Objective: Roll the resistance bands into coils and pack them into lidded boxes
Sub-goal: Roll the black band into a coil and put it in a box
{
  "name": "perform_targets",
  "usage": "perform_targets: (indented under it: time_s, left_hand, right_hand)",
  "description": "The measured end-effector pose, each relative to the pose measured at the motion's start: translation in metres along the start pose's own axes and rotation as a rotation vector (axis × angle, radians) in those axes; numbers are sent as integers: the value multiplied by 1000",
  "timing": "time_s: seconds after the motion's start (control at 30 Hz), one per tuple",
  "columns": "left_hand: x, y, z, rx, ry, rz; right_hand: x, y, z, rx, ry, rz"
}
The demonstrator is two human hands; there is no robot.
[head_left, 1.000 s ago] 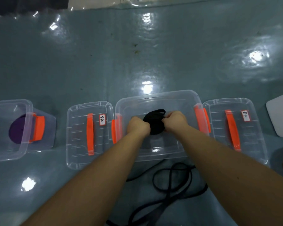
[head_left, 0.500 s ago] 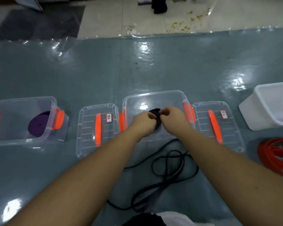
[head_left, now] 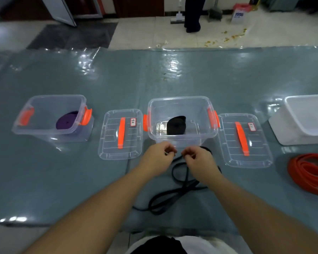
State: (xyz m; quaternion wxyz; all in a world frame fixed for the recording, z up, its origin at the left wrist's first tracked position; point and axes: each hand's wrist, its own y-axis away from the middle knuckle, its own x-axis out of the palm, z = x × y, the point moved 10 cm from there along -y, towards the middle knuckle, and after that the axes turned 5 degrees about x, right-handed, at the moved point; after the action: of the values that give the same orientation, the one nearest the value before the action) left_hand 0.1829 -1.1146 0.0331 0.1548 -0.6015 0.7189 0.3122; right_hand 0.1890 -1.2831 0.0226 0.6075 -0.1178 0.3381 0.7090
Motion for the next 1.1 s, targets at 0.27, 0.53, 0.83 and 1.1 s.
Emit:
perform_targets:
  time_s: [0.27, 0.53, 0.83, 1.1]
  left_hand:
    - [64, 87, 69, -257, -204, 136]
    - [89, 137, 107, -321, -621, 228]
    - [28, 114, 54, -176, -427, -117]
    - [-49, 82, -65, 174, -249, -248]
  right_hand:
    - [38, 48, -90, 64, 182, 268]
    - [39, 82, -133, 120, 140, 321]
    - [7, 76, -95, 102, 47, 197]
    - [-53, 52, 16, -50, -131, 3]
